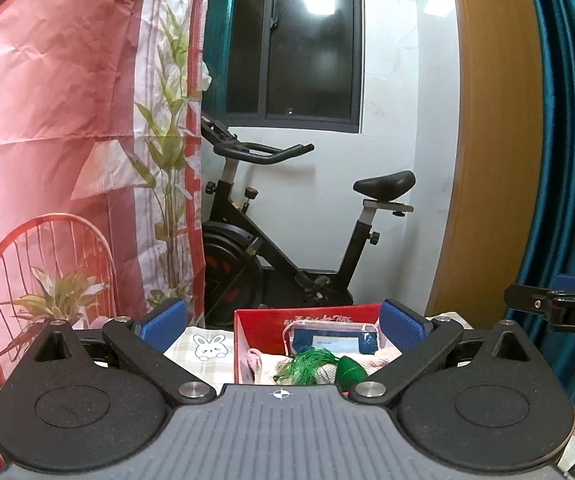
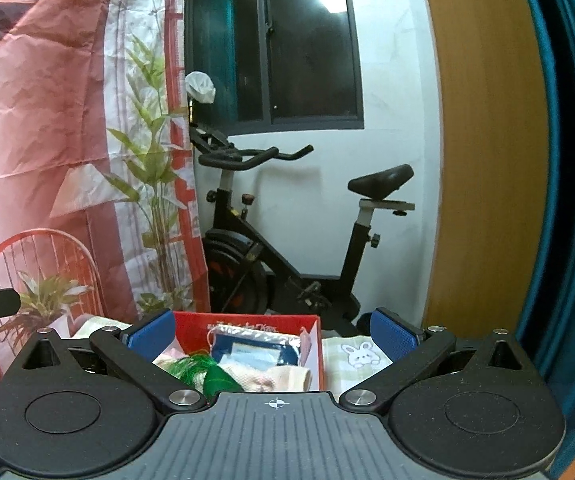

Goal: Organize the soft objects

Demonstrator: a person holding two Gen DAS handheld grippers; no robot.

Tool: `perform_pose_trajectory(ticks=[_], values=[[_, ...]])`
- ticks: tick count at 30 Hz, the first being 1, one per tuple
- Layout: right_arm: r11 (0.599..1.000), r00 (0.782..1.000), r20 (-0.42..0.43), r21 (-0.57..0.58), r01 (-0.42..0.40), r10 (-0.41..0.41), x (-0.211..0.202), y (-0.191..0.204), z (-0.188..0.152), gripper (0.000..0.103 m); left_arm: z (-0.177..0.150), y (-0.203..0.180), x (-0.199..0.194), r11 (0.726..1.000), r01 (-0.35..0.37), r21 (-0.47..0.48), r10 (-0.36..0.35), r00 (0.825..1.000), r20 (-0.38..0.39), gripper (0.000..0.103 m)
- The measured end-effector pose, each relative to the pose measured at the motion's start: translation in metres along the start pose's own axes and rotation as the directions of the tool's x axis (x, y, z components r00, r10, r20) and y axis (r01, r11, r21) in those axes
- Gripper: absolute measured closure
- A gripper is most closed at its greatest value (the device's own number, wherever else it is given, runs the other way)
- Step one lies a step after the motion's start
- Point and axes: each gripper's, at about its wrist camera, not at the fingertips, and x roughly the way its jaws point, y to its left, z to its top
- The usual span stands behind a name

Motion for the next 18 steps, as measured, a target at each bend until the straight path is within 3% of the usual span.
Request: perform_pose_trajectory(ticks=[18], values=[[1.0, 1.0, -0.007, 0.003, -0.003, 0.003, 0.0008, 0.0029, 0.0002, 0.0, -0.0007, 0.0022, 0.0003, 1.0, -0.008, -0.013, 0.008, 1.0, -0.012, 0.0]])
